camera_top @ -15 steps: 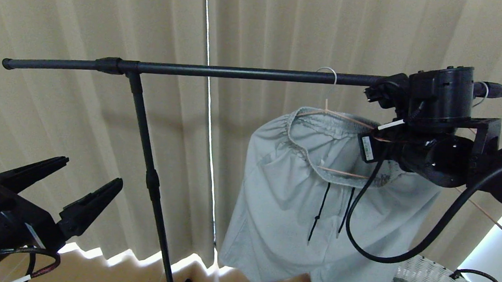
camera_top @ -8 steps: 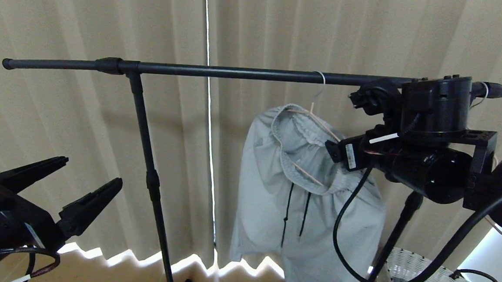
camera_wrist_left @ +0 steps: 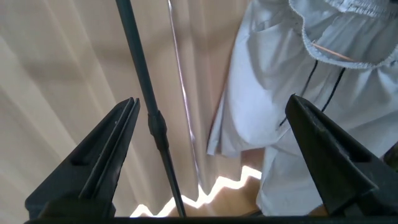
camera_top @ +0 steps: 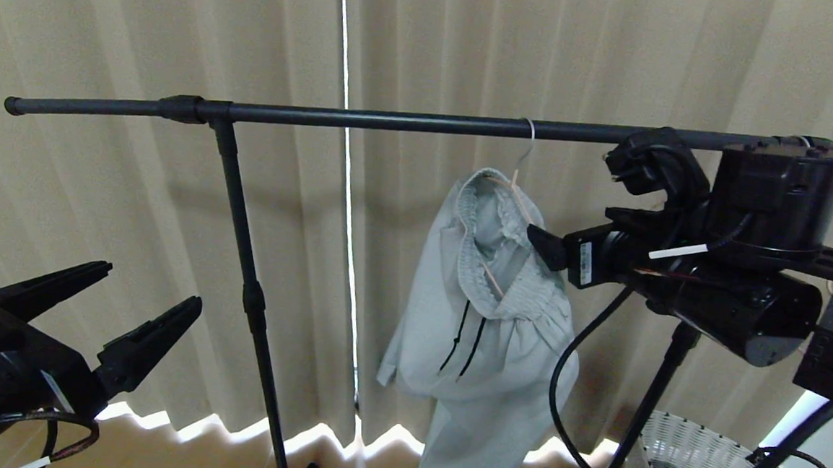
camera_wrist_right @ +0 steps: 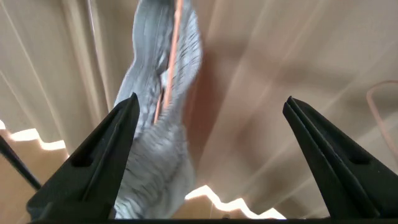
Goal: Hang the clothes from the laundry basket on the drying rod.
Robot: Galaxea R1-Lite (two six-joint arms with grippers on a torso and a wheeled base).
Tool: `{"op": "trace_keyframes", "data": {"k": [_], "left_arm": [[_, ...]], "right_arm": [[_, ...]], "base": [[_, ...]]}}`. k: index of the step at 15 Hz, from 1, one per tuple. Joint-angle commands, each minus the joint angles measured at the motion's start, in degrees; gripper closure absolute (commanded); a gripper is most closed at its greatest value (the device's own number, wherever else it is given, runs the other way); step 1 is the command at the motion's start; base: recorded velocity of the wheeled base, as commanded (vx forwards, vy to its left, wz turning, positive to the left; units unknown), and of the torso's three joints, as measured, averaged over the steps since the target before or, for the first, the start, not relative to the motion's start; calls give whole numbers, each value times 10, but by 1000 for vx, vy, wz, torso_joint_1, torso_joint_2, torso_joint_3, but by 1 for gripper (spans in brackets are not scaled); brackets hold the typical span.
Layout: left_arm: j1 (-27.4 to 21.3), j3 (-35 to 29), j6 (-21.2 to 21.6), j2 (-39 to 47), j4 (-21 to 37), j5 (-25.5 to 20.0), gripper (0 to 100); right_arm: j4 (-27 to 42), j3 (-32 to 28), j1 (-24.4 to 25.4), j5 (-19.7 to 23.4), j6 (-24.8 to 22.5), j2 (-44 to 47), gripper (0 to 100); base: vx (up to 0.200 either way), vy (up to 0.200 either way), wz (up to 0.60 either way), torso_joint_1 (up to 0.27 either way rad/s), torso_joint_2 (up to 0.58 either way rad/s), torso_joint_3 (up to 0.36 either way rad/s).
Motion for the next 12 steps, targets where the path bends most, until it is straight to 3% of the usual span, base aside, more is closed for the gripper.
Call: {"op": "trace_keyframes", "data": {"k": [1,4,5,7,10,12], "left_arm": [[1,1,0,4,0,0,0],[1,4,0,7,0,0,0],[1,11,9,7,0,0,0],[1,17,23,7,0,1,0],[1,20,23,6,0,1,0],[1,21,24,6,0,1,0]], "right_arm": [[0,40,-17,0,-1,-78,0],[8,75,-49,0,-3,-126,0],[26,102,-88,0,-3,-156,0],[47,131,-114,0,-3,-181,0],[55,171,-120,-4,-3,-199,0],[56,197,-136,-6,-3,-204,0]], "base": [[0,0,0,0,0,0],[0,0,0,0,0,0],[0,0,0,0,0,0],[0,0,0,0,0,0],[0,0,0,0,0,0],[-200,0,0,5,2,-2]]}}
